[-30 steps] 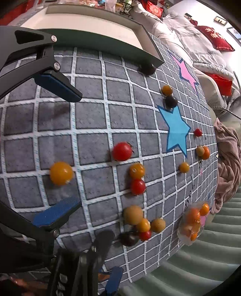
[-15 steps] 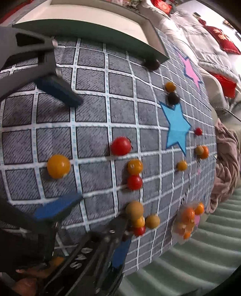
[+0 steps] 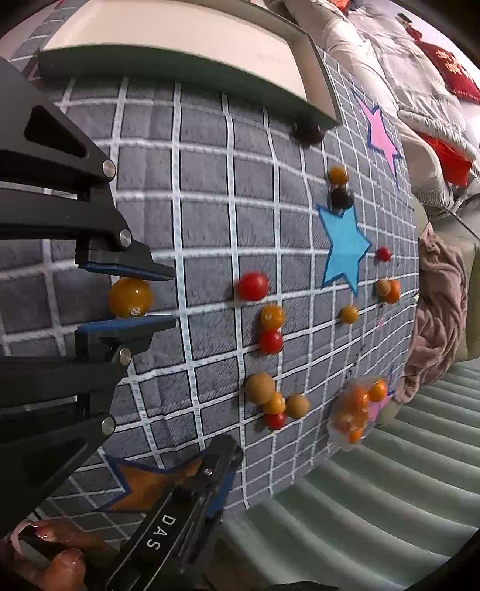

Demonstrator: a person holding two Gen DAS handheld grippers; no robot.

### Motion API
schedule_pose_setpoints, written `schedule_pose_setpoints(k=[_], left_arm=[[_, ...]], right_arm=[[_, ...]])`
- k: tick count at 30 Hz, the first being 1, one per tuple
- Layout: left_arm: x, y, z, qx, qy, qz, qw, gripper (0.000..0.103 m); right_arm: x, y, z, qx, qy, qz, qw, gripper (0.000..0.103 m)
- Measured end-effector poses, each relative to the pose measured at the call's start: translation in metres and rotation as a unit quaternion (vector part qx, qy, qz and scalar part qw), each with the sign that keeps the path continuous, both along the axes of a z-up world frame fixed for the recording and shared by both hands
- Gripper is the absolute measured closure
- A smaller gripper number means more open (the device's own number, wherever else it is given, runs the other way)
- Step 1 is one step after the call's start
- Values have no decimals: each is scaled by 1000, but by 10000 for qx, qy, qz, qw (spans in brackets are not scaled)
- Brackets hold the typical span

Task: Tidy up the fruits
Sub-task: 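Grasp the yellow tomato with the left tool while the right tool grasps a dark purple tomato, then carry both tomatoes over the white tray and open both tools to drop them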

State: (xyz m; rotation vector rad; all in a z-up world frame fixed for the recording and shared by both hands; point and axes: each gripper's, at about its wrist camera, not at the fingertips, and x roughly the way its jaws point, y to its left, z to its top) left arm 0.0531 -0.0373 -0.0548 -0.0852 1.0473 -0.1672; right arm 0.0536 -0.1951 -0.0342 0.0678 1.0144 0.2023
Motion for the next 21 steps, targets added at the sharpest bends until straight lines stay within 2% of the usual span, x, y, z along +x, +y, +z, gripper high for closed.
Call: schedule_pose_setpoints(k=[9, 21], left_arm=[[-20, 38, 27, -140, -309, 67, 9994, 82], [-54, 102, 65, -311, -887, 132, 9955, 82]], right_arm=[[-18, 16, 20, 138, -88, 99, 9998, 74], [-30, 70, 58, 151, -366, 535, 9978, 74]])
